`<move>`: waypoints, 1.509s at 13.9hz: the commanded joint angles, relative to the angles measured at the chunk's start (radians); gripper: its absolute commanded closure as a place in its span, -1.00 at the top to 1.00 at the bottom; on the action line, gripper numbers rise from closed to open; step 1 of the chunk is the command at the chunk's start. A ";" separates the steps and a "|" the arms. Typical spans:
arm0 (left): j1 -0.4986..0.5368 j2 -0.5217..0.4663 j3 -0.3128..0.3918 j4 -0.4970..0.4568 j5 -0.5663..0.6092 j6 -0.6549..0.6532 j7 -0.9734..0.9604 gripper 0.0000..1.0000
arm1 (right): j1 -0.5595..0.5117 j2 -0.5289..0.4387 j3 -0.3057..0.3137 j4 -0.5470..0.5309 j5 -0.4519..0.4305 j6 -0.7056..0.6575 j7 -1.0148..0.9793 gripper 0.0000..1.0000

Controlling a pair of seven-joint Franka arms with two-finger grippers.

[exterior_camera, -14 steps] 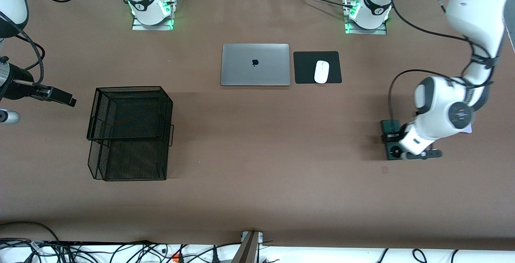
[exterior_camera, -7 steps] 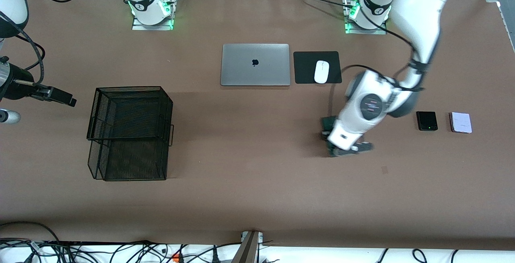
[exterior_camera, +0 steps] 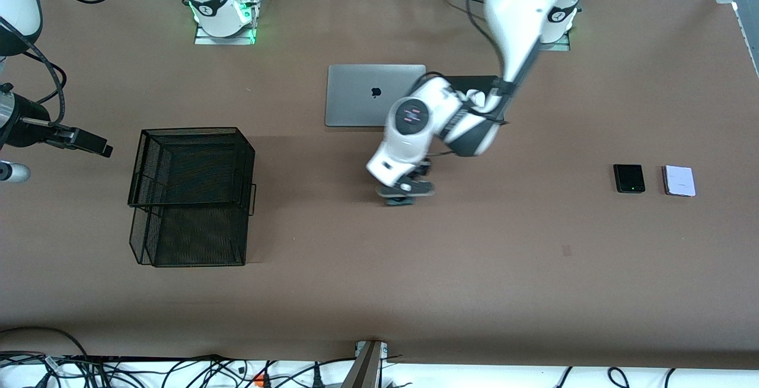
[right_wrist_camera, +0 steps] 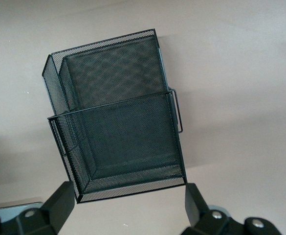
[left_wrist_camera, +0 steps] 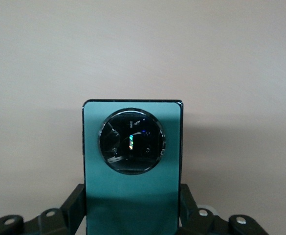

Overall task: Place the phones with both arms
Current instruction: 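Carry the green phone with the left gripper toward the laptop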

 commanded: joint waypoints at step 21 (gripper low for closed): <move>-0.001 -0.045 0.094 0.050 0.021 -0.088 -0.061 1.00 | 0.065 0.036 0.010 0.005 0.016 0.001 -0.013 1.00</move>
